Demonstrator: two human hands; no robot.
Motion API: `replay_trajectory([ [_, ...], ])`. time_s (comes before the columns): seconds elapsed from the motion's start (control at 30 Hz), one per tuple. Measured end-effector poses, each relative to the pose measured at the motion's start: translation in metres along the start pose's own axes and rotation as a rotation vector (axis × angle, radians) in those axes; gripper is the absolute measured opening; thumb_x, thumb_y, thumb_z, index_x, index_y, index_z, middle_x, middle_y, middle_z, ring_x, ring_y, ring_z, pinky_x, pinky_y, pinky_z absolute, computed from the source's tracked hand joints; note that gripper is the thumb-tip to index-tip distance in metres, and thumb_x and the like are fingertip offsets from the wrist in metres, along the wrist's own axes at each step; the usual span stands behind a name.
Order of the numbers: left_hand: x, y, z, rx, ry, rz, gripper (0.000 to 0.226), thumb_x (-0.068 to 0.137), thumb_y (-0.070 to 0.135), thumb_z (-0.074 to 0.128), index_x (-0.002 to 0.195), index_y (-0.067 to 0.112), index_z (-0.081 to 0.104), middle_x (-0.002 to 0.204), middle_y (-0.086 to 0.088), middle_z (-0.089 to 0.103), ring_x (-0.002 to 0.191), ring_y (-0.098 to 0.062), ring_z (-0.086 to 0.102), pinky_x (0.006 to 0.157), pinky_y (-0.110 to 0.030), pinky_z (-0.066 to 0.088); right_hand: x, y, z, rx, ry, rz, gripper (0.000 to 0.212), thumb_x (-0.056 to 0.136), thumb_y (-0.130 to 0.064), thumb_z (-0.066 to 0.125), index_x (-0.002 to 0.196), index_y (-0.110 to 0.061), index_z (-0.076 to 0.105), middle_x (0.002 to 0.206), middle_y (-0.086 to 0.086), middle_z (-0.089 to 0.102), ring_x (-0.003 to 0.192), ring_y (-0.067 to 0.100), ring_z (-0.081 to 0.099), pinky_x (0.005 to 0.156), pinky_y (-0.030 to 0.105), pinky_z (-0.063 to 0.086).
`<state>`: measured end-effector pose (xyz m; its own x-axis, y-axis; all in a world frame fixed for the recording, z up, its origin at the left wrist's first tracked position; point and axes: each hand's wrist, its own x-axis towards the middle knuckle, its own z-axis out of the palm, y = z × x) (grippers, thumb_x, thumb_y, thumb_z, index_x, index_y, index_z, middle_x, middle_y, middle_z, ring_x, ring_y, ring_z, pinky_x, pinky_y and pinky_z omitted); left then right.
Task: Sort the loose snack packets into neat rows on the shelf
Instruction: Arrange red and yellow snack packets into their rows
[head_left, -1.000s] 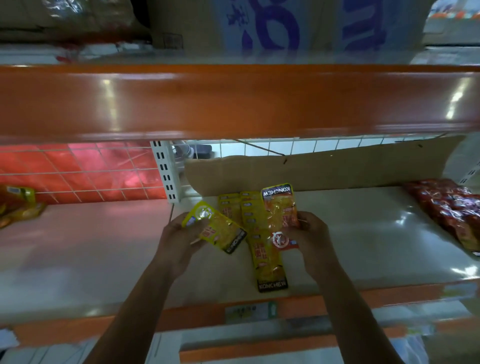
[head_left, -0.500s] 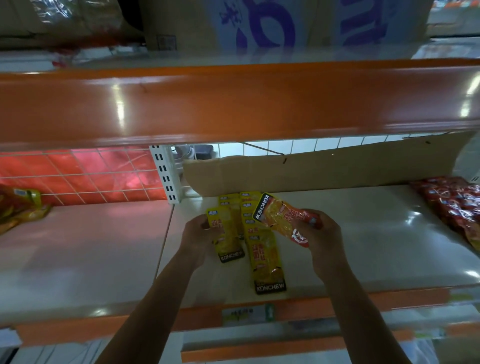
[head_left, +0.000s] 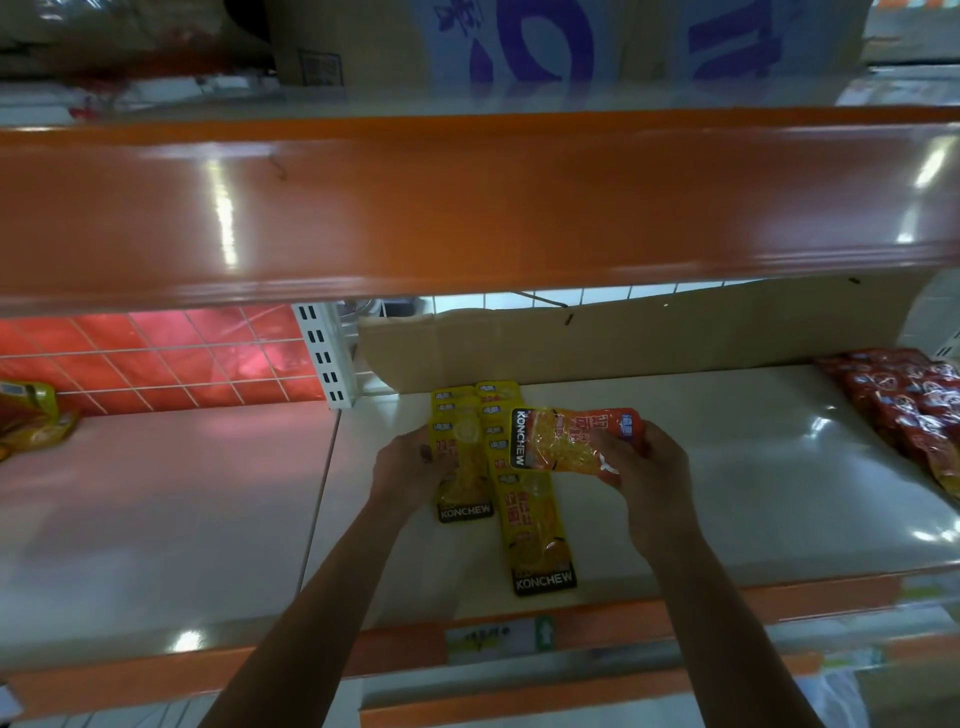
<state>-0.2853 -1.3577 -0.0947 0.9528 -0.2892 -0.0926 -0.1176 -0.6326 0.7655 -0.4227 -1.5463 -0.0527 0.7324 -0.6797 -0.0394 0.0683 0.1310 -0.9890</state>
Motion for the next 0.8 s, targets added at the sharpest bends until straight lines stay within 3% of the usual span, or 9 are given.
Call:
replay_trajectory([
  [0.13, 0.006, -0.003, 0.001, 0.051, -0.032, -0.035, 0.018, 0.083, 0.027, 0.069, 0.1, 0.02, 0.069, 0.084, 0.001, 0.072, 0.082, -0.018, 0.068, 0.081, -0.038, 0.055, 0.0, 0.001, 0.001, -0.019, -0.003, 0.01, 0.01, 0.086, 0.0, 0.062, 0.095, -0.005, 0.062, 0.086, 0.009, 0.065, 0.074, 0.014, 0.064, 0.058, 0.022, 0.053],
  [0.33, 0.008, 0.002, 0.002, 0.184, -0.043, -0.061, 0.016, 0.084, 0.026, 0.066, 0.09, 0.011, 0.069, 0.088, -0.005, 0.069, 0.086, -0.022, 0.064, 0.068, -0.027, 0.045, 0.001, 0.002, 0.004, -0.02, -0.013, 0.032, 0.01, 0.087, 0.001, 0.061, 0.096, -0.002, 0.062, 0.084, 0.008, 0.065, 0.069, 0.009, 0.064, 0.053, 0.015, 0.052],
  [0.53, 0.01, 0.004, 0.004, 0.287, -0.03, -0.063, 0.023, 0.085, 0.032, 0.066, 0.084, 0.009, 0.067, 0.084, -0.004, 0.065, 0.08, -0.021, 0.059, 0.065, -0.027, 0.041, 0.002, 0.002, 0.0, -0.031, 0.0, 0.027, 0.007, 0.087, 0.0, 0.062, 0.092, -0.003, 0.062, 0.08, 0.007, 0.064, 0.067, 0.009, 0.063, 0.052, 0.015, 0.052],
  [0.6, 0.006, 0.006, 0.003, 0.297, 0.012, -0.054, 0.024, 0.085, 0.033, 0.066, 0.085, 0.01, 0.064, 0.088, -0.006, 0.064, 0.082, -0.023, 0.059, 0.067, -0.029, 0.043, 0.001, 0.002, -0.001, -0.025, -0.002, 0.026, 0.007, 0.087, 0.0, 0.062, 0.087, -0.007, 0.063, 0.079, 0.007, 0.064, 0.068, 0.011, 0.063, 0.052, 0.016, 0.051],
  [0.73, -0.011, 0.02, 0.002, 0.268, 0.264, 0.094, 0.034, 0.089, 0.028, 0.061, 0.119, 0.01, 0.061, 0.109, -0.011, 0.059, 0.094, -0.027, 0.062, 0.079, -0.034, 0.046, 0.003, 0.002, -0.002, -0.049, -0.002, 0.016, 0.006, 0.086, -0.003, 0.063, 0.085, -0.008, 0.064, 0.079, 0.009, 0.065, 0.069, 0.014, 0.064, 0.056, 0.02, 0.051],
  [0.8, -0.019, 0.037, 0.003, 0.188, 0.312, 0.208, 0.028, 0.09, 0.026, 0.059, 0.115, 0.016, 0.065, 0.106, -0.007, 0.061, 0.09, -0.023, 0.063, 0.077, -0.029, 0.045, 0.005, 0.001, -0.003, -0.071, 0.005, 0.02, 0.008, 0.086, -0.007, 0.066, 0.093, -0.007, 0.064, 0.085, 0.01, 0.066, 0.073, 0.016, 0.063, 0.06, 0.024, 0.051],
])
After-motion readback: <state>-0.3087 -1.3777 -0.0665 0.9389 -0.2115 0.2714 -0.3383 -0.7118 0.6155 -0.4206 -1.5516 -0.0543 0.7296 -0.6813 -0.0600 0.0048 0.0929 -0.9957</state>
